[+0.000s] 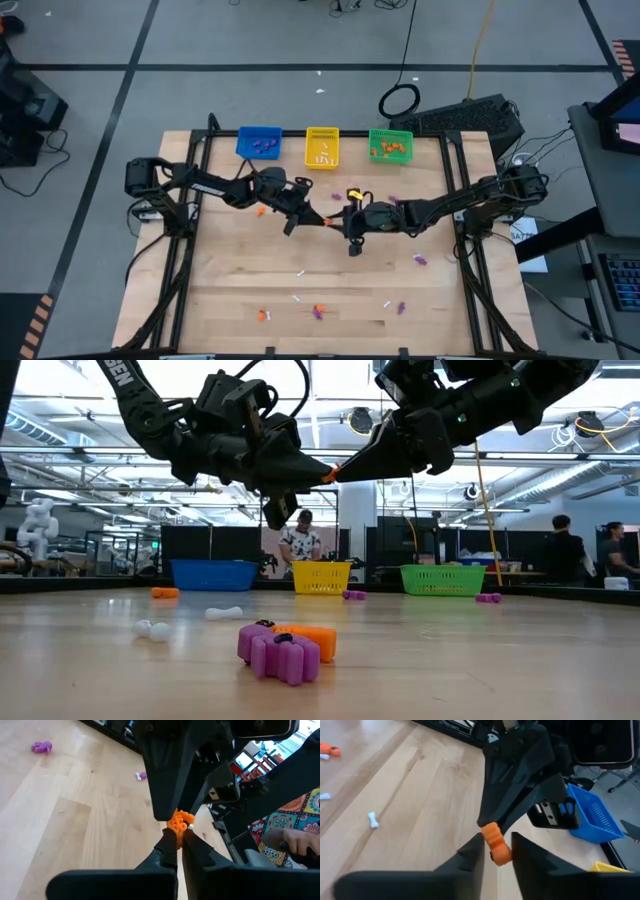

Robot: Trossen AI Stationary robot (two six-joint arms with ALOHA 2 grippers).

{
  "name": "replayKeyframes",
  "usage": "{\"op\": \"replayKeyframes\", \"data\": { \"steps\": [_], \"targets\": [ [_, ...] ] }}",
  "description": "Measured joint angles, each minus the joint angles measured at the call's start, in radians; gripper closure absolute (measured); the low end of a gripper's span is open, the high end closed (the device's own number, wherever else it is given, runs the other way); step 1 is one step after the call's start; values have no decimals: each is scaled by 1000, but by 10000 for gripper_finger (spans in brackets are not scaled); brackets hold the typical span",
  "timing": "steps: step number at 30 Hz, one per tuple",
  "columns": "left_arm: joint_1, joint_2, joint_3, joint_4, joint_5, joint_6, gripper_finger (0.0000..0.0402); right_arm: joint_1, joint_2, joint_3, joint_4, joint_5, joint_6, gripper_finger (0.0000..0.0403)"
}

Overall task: Sort Halloween decoration
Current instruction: Put the orange skeleton toy into the green bin

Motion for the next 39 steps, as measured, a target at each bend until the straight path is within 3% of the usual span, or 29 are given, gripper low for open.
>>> {"op": "replayKeyframes", "data": {
  "steps": [4, 9, 15, 23, 27, 33, 39],
  "targets": [
    [-1, 0, 0, -4, 4, 50, 399, 0, 0, 0, -8, -4, -1, 381],
    [6, -4, 0, -2, -14, 82, 384, 0, -7, -1, -15, -3, -2, 379],
    [15, -50, 0, -9, -53, 195, 313, 0, -63, -1, -54, 56, 11, 381],
    [12, -73, 0, -126, -76, 310, 233, -64, -237, 0, -285, 251, 80, 380],
    [4, -73, 0, -160, -88, 315, 227, -172, -324, 0, -421, 340, 150, 380],
    [-23, -73, 0, -190, -105, 319, 226, -446, -357, 0, -587, 330, 235, 379],
    [-56, -73, 0, -233, -183, 367, 226, -743, -266, -1, -599, 63, 254, 379]
  ]
}}
